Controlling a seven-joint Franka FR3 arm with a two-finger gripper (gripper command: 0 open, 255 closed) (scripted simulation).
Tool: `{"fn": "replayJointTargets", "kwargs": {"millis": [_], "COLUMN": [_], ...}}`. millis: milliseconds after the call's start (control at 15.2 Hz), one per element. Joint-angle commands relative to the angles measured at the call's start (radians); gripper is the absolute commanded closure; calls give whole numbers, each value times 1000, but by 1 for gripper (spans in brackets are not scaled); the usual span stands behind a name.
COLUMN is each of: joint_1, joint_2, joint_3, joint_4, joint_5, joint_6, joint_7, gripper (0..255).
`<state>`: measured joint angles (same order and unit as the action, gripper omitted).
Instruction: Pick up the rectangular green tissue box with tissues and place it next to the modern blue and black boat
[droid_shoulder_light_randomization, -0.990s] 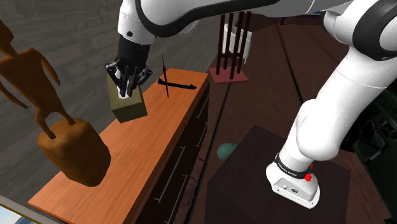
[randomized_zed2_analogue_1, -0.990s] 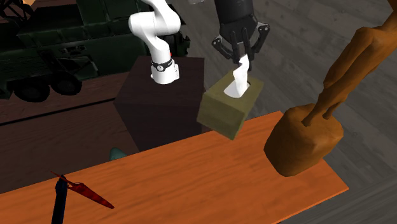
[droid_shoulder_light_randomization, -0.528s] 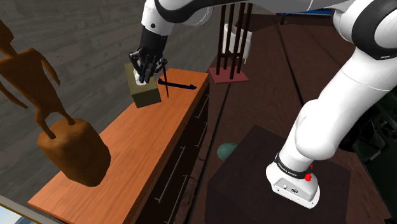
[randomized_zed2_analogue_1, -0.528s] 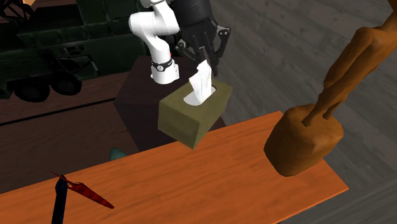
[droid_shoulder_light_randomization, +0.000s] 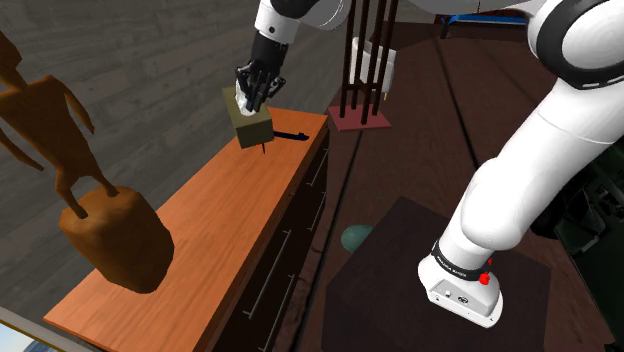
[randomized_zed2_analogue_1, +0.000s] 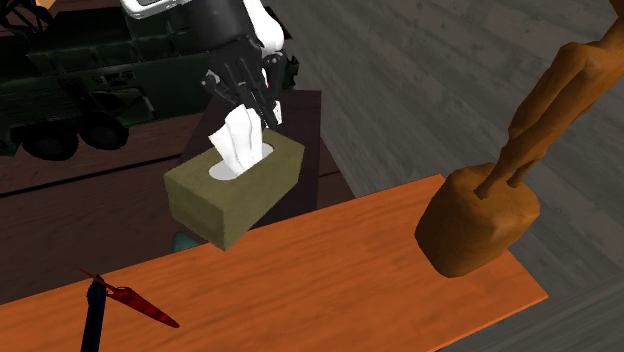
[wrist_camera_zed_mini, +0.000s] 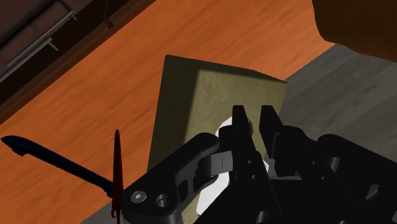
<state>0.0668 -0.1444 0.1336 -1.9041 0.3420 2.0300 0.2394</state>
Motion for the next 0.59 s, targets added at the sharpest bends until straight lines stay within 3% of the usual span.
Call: {"fn": "replayJointTargets", "kwargs": {"millis": [0,528], "joint_1": [-20,-102], "joint_2": [12,95], "joint_3": [-29,-135], "joint_4": [17,126], "joint_5": [6,28], "joint_6": [-20,-108], "joint_7": [-49,-224], "gripper": [255,255]}}
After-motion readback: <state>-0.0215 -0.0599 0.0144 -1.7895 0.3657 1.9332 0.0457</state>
